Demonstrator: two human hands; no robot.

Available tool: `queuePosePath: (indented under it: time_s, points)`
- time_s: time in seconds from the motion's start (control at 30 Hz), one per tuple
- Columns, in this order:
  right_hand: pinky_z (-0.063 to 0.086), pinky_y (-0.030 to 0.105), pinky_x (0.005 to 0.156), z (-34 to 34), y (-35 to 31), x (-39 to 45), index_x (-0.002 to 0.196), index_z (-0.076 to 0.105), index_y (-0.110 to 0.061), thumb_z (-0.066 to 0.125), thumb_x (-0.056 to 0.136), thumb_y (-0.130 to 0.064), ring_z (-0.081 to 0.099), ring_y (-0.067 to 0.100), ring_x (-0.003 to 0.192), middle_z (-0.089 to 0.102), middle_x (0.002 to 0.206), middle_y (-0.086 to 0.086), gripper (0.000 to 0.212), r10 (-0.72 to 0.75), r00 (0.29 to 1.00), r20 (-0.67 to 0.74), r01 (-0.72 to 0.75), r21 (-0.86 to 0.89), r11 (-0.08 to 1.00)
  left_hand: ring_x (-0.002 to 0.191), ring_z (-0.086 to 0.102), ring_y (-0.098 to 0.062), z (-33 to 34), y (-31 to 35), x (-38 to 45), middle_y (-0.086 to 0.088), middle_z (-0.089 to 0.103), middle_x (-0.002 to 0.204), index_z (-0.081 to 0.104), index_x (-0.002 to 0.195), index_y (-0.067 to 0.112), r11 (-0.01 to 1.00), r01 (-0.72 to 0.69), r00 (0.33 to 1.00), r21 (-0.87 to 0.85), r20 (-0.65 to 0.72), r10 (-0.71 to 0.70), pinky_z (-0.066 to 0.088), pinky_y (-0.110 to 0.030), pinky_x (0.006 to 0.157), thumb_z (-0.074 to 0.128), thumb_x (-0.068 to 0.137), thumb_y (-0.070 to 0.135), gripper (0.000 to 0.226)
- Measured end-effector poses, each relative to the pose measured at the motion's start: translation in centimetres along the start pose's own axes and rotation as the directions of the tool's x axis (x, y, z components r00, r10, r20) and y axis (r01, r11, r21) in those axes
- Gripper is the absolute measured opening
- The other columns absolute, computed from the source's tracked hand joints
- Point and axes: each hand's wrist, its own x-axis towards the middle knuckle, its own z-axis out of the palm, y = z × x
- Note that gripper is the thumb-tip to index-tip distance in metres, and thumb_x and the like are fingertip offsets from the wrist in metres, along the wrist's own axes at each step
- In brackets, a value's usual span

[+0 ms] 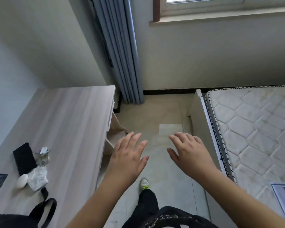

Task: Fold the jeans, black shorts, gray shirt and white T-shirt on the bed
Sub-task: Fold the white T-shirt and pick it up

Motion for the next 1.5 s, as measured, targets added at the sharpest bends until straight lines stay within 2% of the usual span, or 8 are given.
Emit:
queuePosePath:
  time_s: [0.13, 0.4, 0.53, 0.63, 0.93, 1.1, 1.27, 1.5]
  points:
    - [0.052, 0.040, 0.084, 1.1, -0.5, 6.5, 0.111, 0.069, -0.013, 0.071, 0.084, -0.039, 0.066, 0.029, 0.102, 0.068, 0.113, 0.009, 0.038, -0.058, 0.998, 0.037, 0.060, -0.076, 0.995, 0.121, 0.058, -0.025, 1.5, -4.3, 4.8, -0.004, 0.064, 0.126, 0.068, 0.119, 0.020, 0.999, 0.034, 0.997, -0.030, 0.073, -0.032, 0.047, -0.041, 0.100, 0.039, 0.090, 0.046, 0.049]
    - [0.053, 0.038, 0.085, 2.3, 0.0, 15.9, 0.107, 0.070, -0.014, 0.074, 0.080, -0.042, 0.066, 0.028, 0.104, 0.069, 0.111, 0.007, 0.039, -0.034, 0.999, 0.036, 0.037, -0.074, 0.997, 0.113, 0.061, -0.026, 3.0, -10.8, 15.2, -0.005, 0.065, 0.120, 0.065, 0.123, 0.017, 0.992, -0.093, 0.986, -0.090, 0.129, 0.104, 0.050, -0.041, 0.094, 0.059, 0.087, 0.047, 0.047]
    - [0.053, 0.039, 0.086, 2.8, 2.0, 20.7, 0.106, 0.071, -0.013, 0.060, 0.088, -0.042, 0.066, 0.027, 0.104, 0.069, 0.111, 0.007, 0.036, 0.026, 1.000, -0.003, -0.026, -0.060, 0.998, 0.110, 0.061, -0.022, 3.5, -12.4, 21.7, -0.001, 0.065, 0.116, 0.065, 0.124, 0.019, 0.983, -0.161, 0.972, -0.090, 0.156, 0.173, 0.050, -0.037, 0.091, 0.040, 0.087, 0.056, 0.058]
    - [0.052, 0.038, 0.084, 3.0, 4.4, 25.1, 0.108, 0.071, -0.013, 0.040, 0.093, -0.044, 0.066, 0.025, 0.101, 0.069, 0.109, 0.005, 0.046, 0.075, 0.995, -0.065, -0.074, 0.005, 0.997, 0.116, 0.057, -0.021, 4.3, -13.4, 27.5, 0.001, 0.062, 0.121, 0.061, 0.128, 0.021, 0.978, -0.172, 0.966, -0.121, 0.176, 0.191, 0.045, -0.037, 0.097, 0.037, 0.089, 0.058, 0.059]
    - [0.049, 0.040, 0.090, 3.3, 14.8, 39.5, 0.117, 0.067, -0.012, 0.036, 0.093, -0.044, 0.062, 0.027, 0.110, 0.066, 0.118, 0.007, 0.050, 0.218, 0.970, -0.113, -0.216, 0.023, 0.976, 0.116, 0.057, -0.020, 5.6, -14.9, 46.3, 0.002, 0.063, 0.121, 0.064, 0.124, 0.020, 0.971, -0.204, 0.967, -0.127, 0.131, 0.221, 0.044, -0.037, 0.098, 0.040, 0.089, 0.059, 0.057]
    - [0.052, 0.037, 0.082, 2.8, 21.1, 46.9, 0.122, 0.066, -0.014, 0.035, 0.090, -0.046, 0.065, 0.026, 0.100, 0.067, 0.116, 0.006, 0.055, 0.268, 0.960, -0.079, -0.270, -0.017, 0.963, 0.112, 0.062, -0.020, 5.6, -15.5, 54.9, 0.002, 0.065, 0.117, 0.067, 0.120, 0.019, 0.965, -0.233, 0.961, -0.116, 0.121, 0.247, 0.048, -0.037, 0.095, 0.039, 0.088, 0.058, 0.058]
    - [0.052, 0.036, 0.074, 3.7, 25.0, 52.7, 0.115, 0.068, -0.014, 0.039, 0.088, -0.045, 0.067, 0.025, 0.087, 0.068, 0.105, 0.004, 0.050, 0.336, 0.934, -0.124, -0.341, -0.028, 0.939, 0.123, 0.053, -0.019, 6.3, -16.3, 64.8, 0.004, 0.059, 0.129, 0.059, 0.132, 0.022, 0.931, -0.300, 0.932, -0.207, 0.144, 0.332, 0.039, -0.036, 0.104, 0.033, 0.089, 0.060, 0.063]
    - [0.052, 0.036, 0.079, 5.3, 28.1, 61.6, 0.120, 0.067, -0.016, 0.052, 0.086, -0.041, 0.066, 0.024, 0.096, 0.068, 0.110, 0.005, 0.045, 0.448, 0.887, -0.114, -0.454, -0.030, 0.890, 0.107, 0.065, -0.025, 10.1, -17.3, 79.0, -0.006, 0.067, 0.115, 0.068, 0.119, 0.012, 0.806, -0.561, 0.825, -0.187, -0.047, 0.563, 0.052, -0.038, 0.089, 0.074, 0.082, 0.037, 0.045]
